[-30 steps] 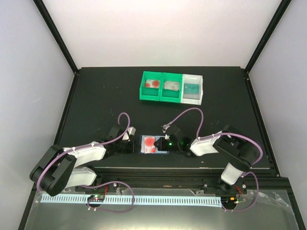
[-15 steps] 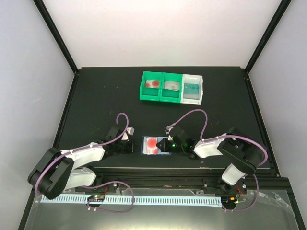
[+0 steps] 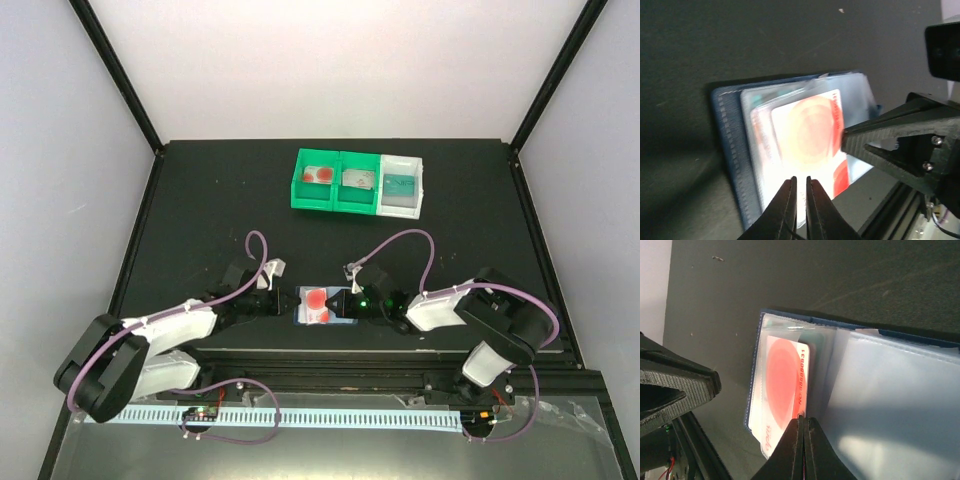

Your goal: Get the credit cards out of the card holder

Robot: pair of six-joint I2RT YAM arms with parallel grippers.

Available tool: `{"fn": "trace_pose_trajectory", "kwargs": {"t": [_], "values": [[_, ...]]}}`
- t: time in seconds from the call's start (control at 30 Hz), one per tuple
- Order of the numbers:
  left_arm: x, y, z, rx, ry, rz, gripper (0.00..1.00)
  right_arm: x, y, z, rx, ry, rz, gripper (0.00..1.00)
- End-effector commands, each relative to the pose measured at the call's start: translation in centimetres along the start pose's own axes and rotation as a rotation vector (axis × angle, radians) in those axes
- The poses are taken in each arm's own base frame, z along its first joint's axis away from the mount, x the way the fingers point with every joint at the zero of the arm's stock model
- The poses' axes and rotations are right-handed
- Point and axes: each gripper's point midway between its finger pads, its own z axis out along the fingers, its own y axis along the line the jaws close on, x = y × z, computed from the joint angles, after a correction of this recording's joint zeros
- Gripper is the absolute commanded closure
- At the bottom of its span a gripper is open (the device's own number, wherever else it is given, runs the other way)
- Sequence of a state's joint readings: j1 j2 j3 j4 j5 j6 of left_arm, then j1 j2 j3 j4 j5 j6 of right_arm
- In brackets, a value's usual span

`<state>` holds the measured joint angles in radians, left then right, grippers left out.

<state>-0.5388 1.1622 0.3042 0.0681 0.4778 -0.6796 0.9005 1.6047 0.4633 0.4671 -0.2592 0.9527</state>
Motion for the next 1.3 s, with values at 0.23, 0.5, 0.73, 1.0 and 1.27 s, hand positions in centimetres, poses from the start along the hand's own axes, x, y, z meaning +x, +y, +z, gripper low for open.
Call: {"fn": "trace_pose_trajectory", "kwargs": {"t": [0.23,0.5,0.73,1.0,1.27], "values": [[-1.1,-1.5,3.0,0.110,0.041,0.030,0.93,0.0,0.2,0.1,-0.027,0.001,-0.003,0.99],[-0.1,2.4,4.2,-0.054,0.077,0.028,0.96,0.0,-1.4,-0.4,0.032,0.012,-0.029,0.99],[0.1,3.0,4.2,-0.076,0.083,0.032,0.96,0.1,-2.4,-0.6,0.034,0.014,-0.005,0.99],[0.3,3.0,4.2,-0.074,0.089,0.024,0.96,0.2,-2.0,-0.4,-0.013,0.028,-0.005,0.97],[0.5,2.8,4.3,-0.057,0.091,0.013,0.96,0.4,-1.6,0.6,-0.049,0.055,0.003,0.85]]}}
